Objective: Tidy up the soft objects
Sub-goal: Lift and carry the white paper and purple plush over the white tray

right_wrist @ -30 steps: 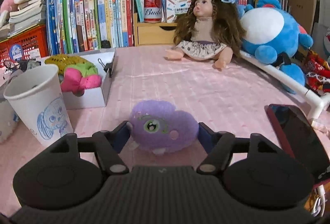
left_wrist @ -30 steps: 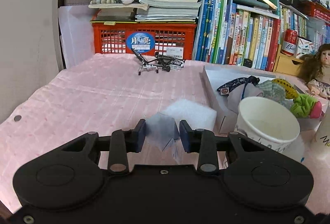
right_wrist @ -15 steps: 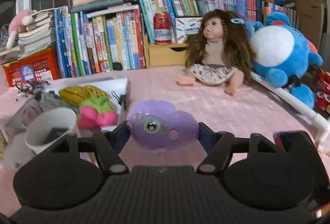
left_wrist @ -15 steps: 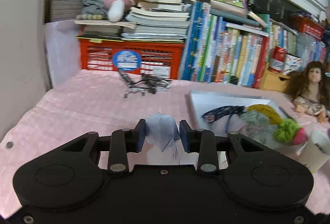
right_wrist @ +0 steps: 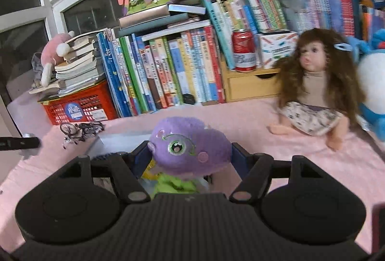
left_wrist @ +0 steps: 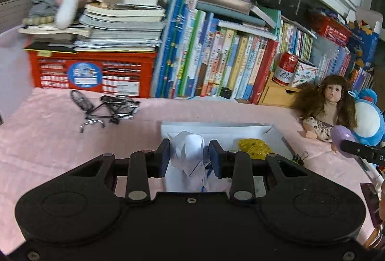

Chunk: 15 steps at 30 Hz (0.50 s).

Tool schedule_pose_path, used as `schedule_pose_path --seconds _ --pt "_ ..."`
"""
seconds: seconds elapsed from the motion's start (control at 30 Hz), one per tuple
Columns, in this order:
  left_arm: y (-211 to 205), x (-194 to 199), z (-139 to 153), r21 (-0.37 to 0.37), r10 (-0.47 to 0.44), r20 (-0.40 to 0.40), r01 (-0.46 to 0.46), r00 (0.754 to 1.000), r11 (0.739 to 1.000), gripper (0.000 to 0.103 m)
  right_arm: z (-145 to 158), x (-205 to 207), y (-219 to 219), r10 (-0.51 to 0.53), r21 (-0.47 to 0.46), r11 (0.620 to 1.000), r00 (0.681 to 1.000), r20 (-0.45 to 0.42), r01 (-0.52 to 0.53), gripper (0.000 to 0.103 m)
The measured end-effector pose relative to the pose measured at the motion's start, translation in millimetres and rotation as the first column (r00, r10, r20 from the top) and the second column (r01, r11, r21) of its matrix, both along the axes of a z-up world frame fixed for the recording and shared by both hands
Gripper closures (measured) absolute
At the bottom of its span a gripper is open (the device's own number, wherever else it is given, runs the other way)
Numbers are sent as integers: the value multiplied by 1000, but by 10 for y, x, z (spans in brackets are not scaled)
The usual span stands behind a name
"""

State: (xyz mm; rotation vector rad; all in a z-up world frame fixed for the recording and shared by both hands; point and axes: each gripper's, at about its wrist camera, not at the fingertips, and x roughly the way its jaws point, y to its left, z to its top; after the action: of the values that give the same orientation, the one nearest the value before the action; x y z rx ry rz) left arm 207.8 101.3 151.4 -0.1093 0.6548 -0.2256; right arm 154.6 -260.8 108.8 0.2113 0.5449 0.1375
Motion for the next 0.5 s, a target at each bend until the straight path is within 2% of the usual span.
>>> schedule_pose_path --seconds 0.2,0.37,0.5 --pt "-384 576 -29 -6 -46 -119 45 992 999 70 -15 541 125 26 0 1000 993 -112 -26 31" --pt "-678 985 -228 13 -35 -192 39 981 999 70 -184 940 211 35 12 999 982 -188 -34 31" --pt "-904 1256 -397 45 -36 -232 48 972 998 70 -319 1184 291 56 19 998 975 -216 -54 31"
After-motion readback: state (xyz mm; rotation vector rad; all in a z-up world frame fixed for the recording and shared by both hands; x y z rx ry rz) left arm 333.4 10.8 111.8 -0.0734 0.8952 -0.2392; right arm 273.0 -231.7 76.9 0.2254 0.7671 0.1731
